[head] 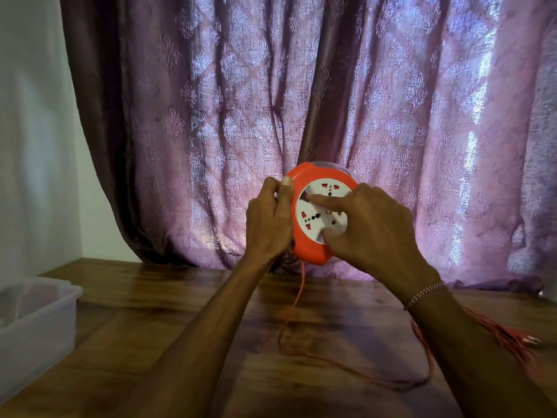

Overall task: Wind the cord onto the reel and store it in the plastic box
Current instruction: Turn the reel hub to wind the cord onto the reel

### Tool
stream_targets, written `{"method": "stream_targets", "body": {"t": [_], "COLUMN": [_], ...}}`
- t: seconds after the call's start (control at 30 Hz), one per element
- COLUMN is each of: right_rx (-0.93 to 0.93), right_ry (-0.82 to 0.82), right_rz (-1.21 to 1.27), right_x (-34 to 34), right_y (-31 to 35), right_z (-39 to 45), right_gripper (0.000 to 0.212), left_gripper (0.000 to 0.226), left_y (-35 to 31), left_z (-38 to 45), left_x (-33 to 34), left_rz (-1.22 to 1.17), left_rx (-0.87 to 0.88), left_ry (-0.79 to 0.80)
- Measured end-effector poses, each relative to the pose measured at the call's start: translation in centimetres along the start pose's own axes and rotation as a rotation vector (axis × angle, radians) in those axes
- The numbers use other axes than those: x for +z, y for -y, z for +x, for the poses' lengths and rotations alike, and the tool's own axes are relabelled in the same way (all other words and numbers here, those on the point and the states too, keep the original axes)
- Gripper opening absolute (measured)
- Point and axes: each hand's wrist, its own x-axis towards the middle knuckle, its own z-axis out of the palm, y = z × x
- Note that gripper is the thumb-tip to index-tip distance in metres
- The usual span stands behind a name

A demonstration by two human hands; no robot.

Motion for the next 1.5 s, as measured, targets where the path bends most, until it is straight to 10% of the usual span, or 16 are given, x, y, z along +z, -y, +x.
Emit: {"method": "stream_targets", "body": {"t": [0.3,0.5,0.7,1.5], "right_rx": [0.133,-0.041,-0.162,0.056], "right_ry": [-0.1,-0.025,0.223,-0.089], "right_rz": [0.068,0.182,0.098,0.121], "right_x": [0.5,-0.4,-0.6,0.1], "right_y": [-0.1,-0.8,-1.0,-0.2], "right_z": [0.3,0.6,0.8,0.3], "right_gripper": [0.066,0.026,0.055,0.054], "left_gripper": [0.043,0.044,0.044,0.04], "left_y": [-0.1,0.2,0.5,0.3], "left_z": [-0.1,0.2,0.3,0.0], "left_x": [0.1,0.0,0.1,0.3], "left_rz": [-0.001,-0.022,-0.025,-0.005], "left_rx": [-0.001,-0.007,-0.003,0.015], "left_ry": [0.008,-0.009,-0.013,-0.015]}}
